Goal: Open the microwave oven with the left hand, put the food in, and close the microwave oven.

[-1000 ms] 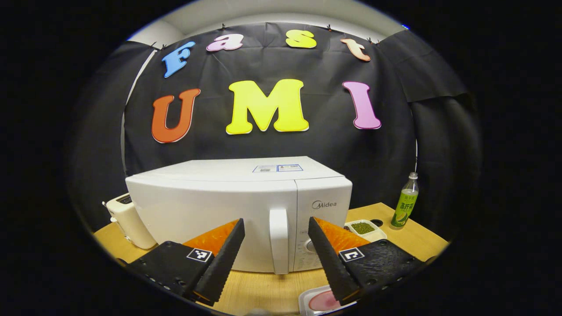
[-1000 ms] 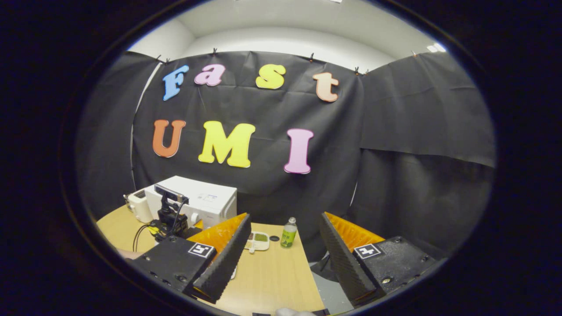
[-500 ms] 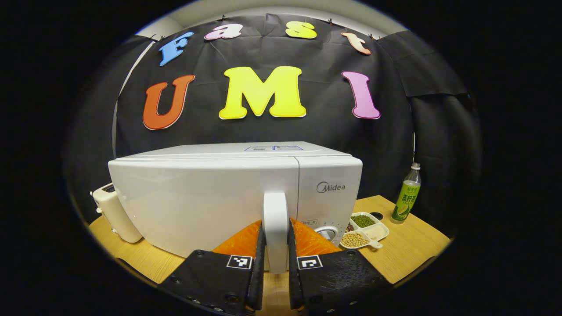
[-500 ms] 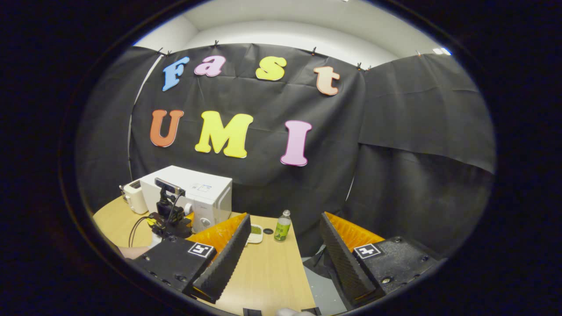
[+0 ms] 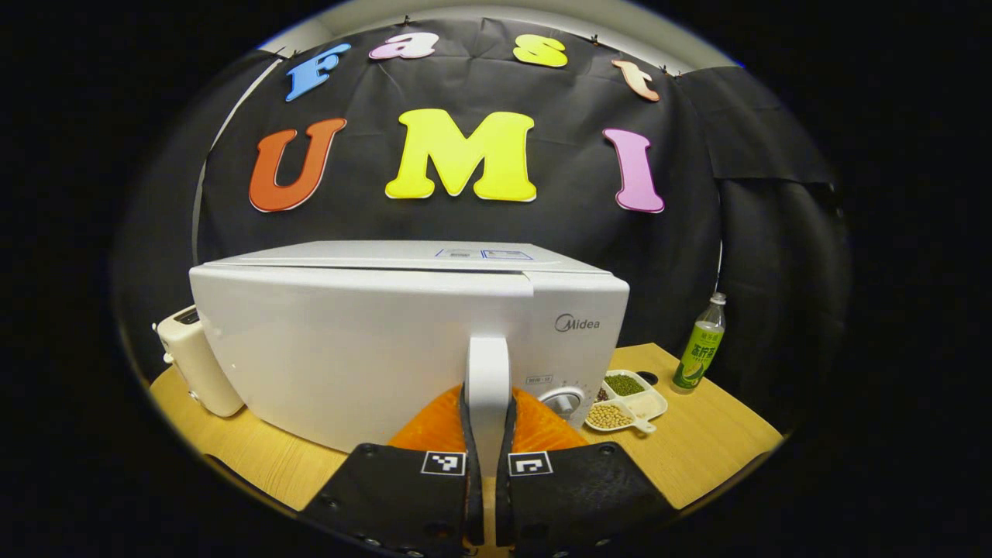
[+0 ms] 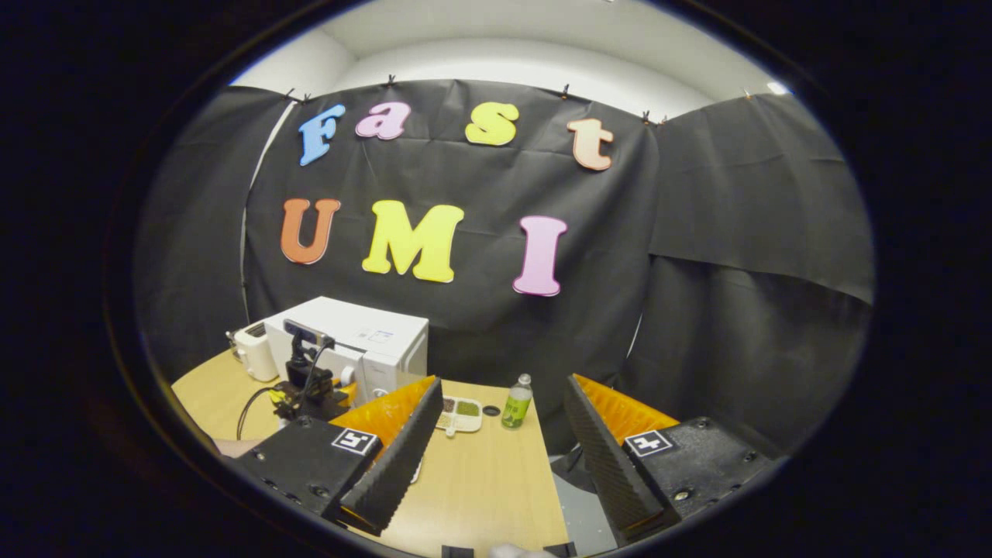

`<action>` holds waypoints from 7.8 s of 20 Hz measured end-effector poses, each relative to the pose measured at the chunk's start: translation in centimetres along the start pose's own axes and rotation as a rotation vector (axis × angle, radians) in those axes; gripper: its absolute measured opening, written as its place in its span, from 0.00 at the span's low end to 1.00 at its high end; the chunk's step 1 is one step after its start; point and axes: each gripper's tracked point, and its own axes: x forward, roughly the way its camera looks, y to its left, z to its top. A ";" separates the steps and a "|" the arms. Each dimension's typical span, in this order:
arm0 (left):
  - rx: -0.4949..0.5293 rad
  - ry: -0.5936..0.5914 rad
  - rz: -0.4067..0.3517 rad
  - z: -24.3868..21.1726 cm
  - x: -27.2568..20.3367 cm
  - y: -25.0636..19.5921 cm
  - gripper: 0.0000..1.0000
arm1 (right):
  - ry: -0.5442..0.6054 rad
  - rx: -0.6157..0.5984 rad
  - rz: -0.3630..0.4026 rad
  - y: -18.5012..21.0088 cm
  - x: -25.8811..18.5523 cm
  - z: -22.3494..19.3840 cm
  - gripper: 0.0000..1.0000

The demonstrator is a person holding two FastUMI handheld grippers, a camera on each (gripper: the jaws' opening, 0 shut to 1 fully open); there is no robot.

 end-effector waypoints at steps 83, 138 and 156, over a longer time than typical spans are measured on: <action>0.081 -0.012 0.290 9.5 -27.7 7.9 0.97 | 1.167 0.406 0.383 19.4 20.1 -37.8 0.06; 0.104 0.084 0.208 7.0 -24.6 20.9 0.97 | 0.201 1.397 0.131 50.3 38.1 -17.6 0.40; 0.079 0.004 0.186 10.7 -27.0 20.2 0.97 | 0.252 0.518 0.272 36.6 21.4 -12.9 1.00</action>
